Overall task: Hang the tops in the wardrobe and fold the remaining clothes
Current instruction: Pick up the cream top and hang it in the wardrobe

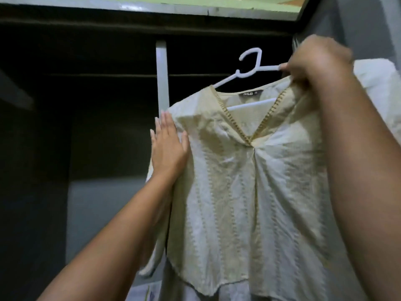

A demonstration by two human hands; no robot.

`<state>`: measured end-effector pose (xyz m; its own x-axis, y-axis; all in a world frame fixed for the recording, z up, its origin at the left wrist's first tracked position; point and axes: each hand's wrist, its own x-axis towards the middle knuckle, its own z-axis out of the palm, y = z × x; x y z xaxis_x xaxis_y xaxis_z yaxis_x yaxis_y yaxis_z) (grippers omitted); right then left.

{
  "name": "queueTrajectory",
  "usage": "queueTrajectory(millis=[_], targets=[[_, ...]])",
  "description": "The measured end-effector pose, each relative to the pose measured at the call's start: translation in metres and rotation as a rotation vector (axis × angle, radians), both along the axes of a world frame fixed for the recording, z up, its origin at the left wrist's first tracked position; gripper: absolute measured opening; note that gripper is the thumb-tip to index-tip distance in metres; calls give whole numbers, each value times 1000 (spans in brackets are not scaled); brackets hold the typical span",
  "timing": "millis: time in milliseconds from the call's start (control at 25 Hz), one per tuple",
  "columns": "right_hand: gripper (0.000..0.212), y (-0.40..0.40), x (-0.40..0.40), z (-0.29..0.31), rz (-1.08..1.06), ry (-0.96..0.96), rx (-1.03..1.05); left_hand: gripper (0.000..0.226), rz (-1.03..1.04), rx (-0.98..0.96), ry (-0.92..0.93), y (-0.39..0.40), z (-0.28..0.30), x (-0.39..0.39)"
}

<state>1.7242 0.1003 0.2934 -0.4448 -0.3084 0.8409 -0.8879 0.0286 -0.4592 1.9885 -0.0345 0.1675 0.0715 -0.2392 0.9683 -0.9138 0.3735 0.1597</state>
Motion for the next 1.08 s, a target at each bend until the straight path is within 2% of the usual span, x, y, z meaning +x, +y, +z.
queueTrajectory(millis=[120, 280, 560, 760, 920, 1080], targets=[[45, -3, -6, 4, -29, 35, -41, 69, 15, -72, -1, -19, 10, -5], [35, 6, -6, -8, -145, 37, -104, 72, 73, -101, -59, -30, 12, -14], [22, 29, 29, -34, -319, 74, -25, 78, -15, 4, -51, -9, 8, -6], [18, 45, 42, -46, -448, 112, -16, 81, -75, 54, -113, 1, 3, 14], [15, 55, 47, -42, -534, 107, -49, 83, -61, 49, -171, 1, 2, 21], [17, 27, 47, -28, -585, 180, -63, 83, -2, -10, -220, -9, 12, 25]])
